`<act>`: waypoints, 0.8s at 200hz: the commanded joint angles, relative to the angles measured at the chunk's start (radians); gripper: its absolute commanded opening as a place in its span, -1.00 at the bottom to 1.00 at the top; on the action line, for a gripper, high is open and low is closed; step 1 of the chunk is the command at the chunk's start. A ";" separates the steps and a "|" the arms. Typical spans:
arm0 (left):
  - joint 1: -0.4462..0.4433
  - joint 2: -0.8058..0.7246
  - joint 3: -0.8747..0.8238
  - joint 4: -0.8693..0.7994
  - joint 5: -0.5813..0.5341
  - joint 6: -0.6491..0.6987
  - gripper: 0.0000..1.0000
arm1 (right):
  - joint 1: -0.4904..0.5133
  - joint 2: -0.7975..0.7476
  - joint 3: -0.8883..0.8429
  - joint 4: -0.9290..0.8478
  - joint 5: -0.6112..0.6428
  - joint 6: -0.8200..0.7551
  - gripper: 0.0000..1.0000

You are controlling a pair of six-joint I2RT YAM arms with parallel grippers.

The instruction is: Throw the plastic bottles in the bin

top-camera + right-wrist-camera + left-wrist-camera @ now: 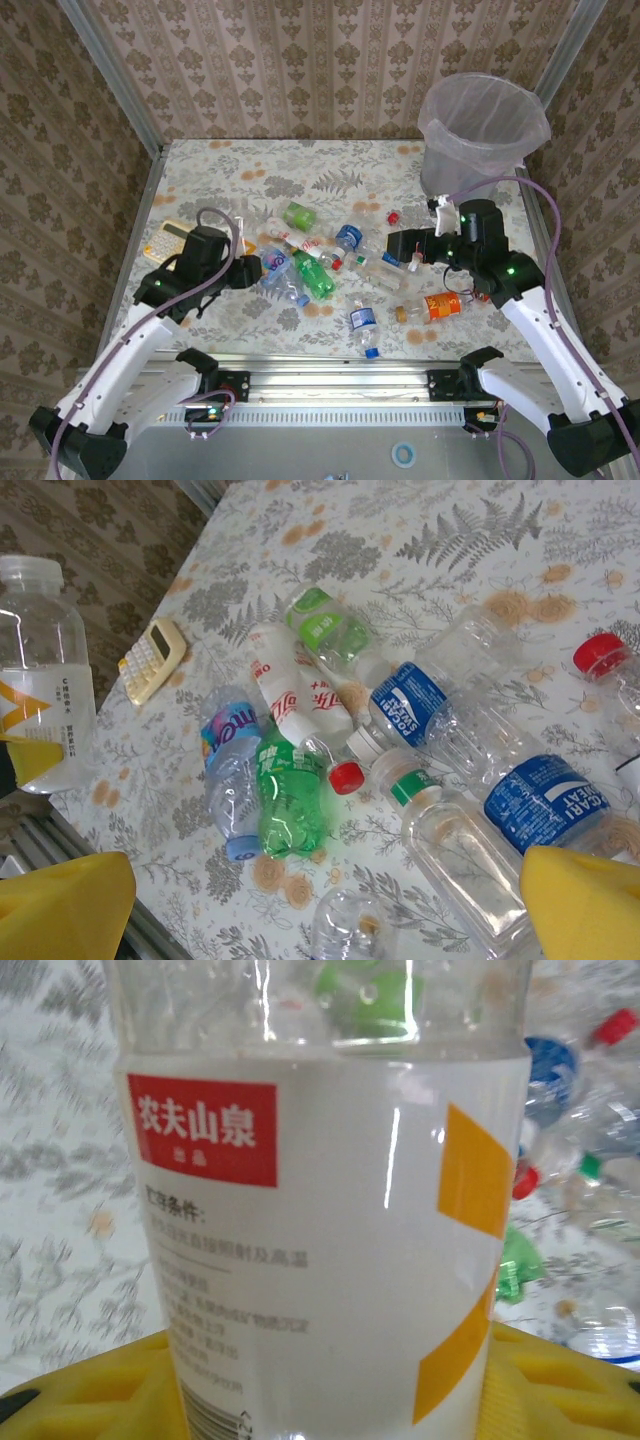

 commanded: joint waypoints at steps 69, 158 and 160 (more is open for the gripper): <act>-0.233 0.233 0.205 0.329 0.171 0.281 0.12 | 0.007 -0.115 0.007 0.090 -0.028 0.068 1.00; -0.365 0.447 0.255 0.592 0.326 0.291 0.08 | 0.007 -0.120 -0.070 0.378 -0.179 0.244 1.00; -0.369 0.450 0.257 0.593 0.325 0.293 0.08 | 0.006 -0.120 -0.072 0.383 -0.180 0.247 1.00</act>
